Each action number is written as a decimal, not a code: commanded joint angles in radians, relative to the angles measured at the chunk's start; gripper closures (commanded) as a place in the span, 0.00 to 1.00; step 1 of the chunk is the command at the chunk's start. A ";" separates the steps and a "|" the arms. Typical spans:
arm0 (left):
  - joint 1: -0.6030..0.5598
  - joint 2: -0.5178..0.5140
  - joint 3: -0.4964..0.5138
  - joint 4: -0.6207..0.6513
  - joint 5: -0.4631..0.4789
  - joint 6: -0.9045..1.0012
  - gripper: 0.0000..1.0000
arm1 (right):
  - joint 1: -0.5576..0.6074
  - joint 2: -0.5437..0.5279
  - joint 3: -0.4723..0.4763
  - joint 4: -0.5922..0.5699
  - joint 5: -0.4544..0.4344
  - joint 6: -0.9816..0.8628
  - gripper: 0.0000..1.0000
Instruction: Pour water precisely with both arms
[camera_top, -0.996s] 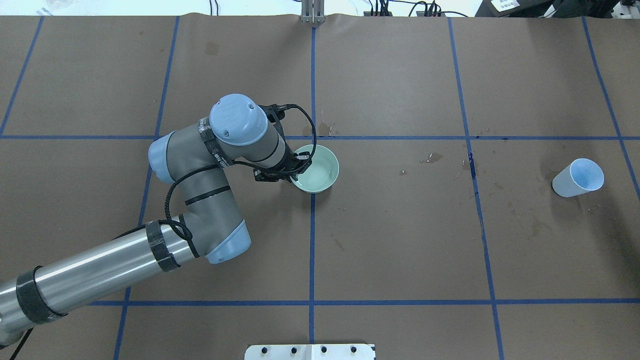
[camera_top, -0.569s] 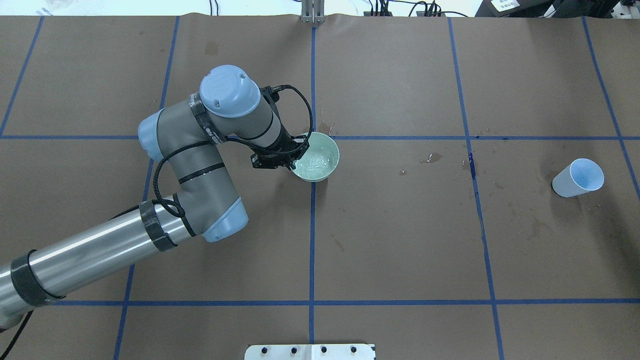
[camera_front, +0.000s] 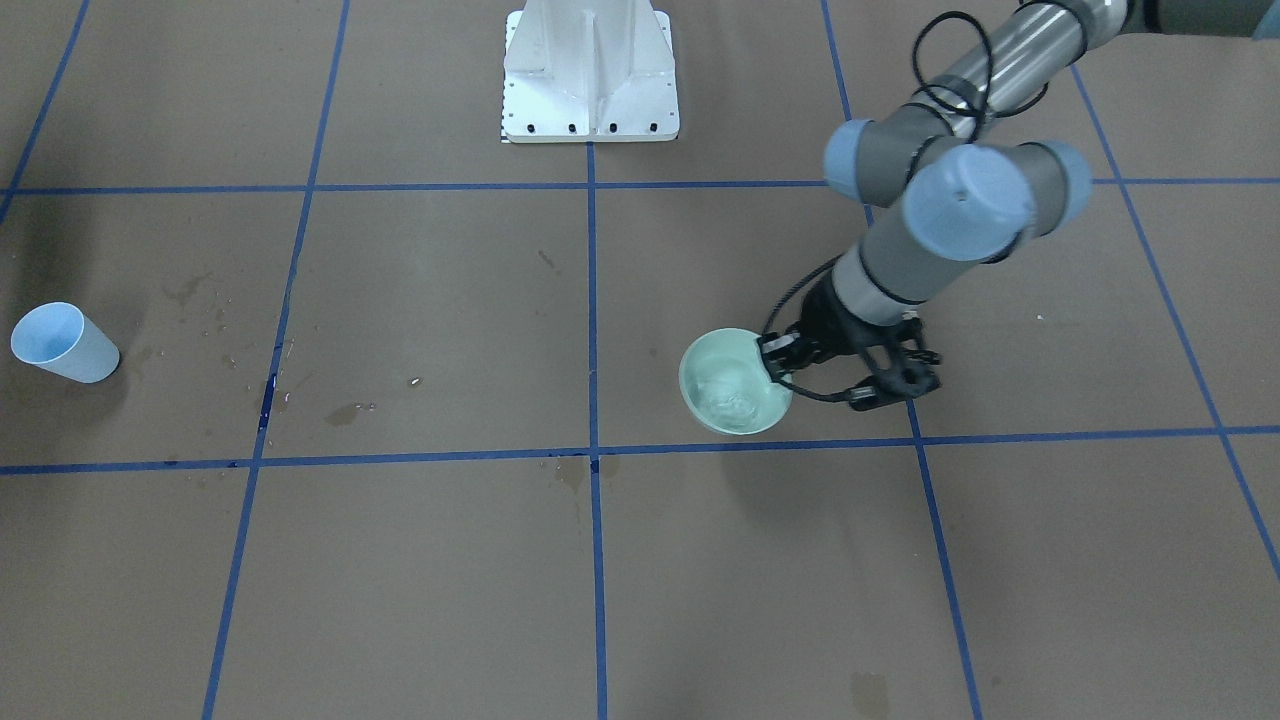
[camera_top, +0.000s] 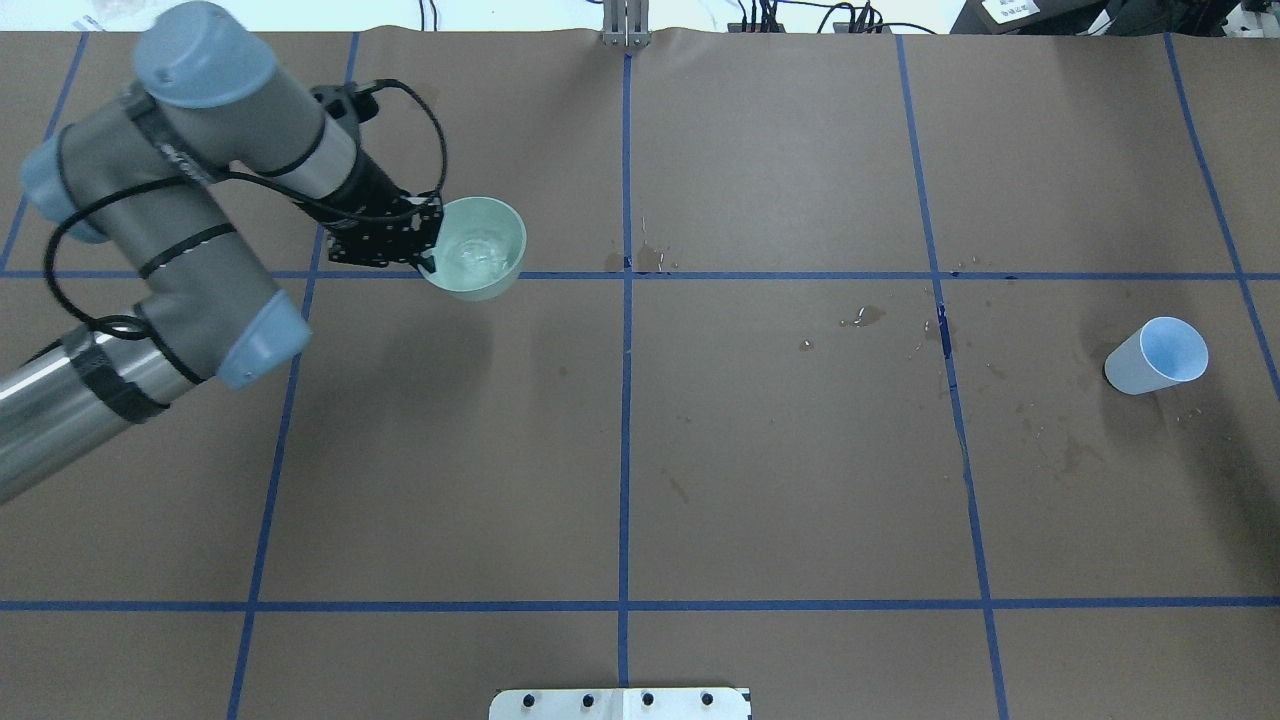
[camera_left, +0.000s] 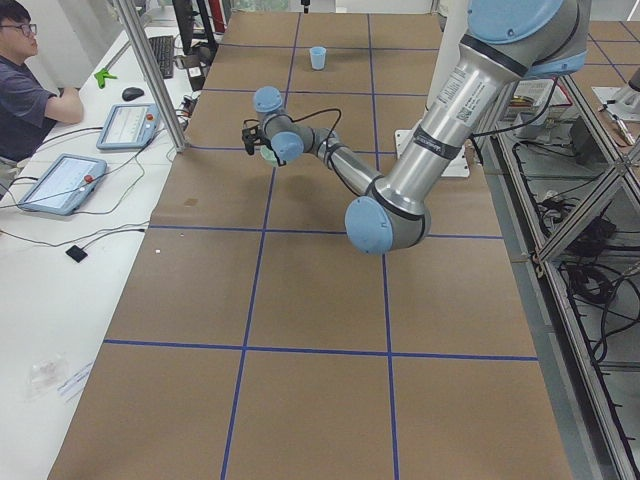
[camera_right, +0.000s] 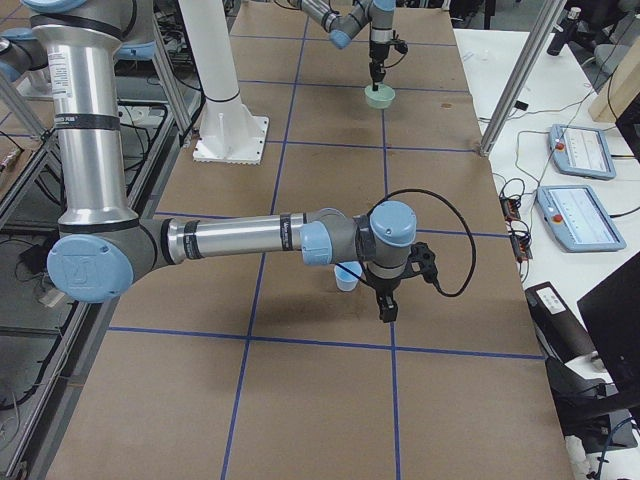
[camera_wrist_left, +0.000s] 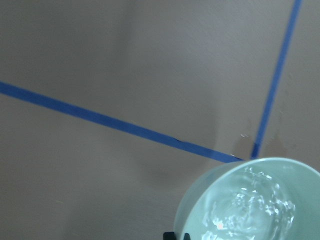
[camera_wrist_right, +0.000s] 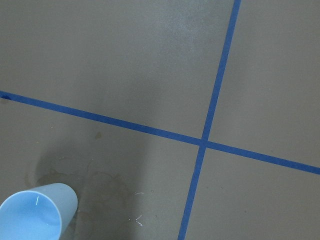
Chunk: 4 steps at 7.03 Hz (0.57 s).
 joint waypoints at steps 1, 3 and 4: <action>-0.104 0.298 -0.121 -0.011 -0.046 0.283 1.00 | 0.002 -0.010 0.022 -0.001 0.006 0.006 0.00; -0.147 0.523 -0.188 -0.058 -0.037 0.439 1.00 | 0.002 -0.013 0.033 -0.001 0.006 0.009 0.00; -0.150 0.618 -0.181 -0.147 -0.035 0.464 1.00 | 0.002 -0.013 0.035 -0.001 0.006 0.009 0.00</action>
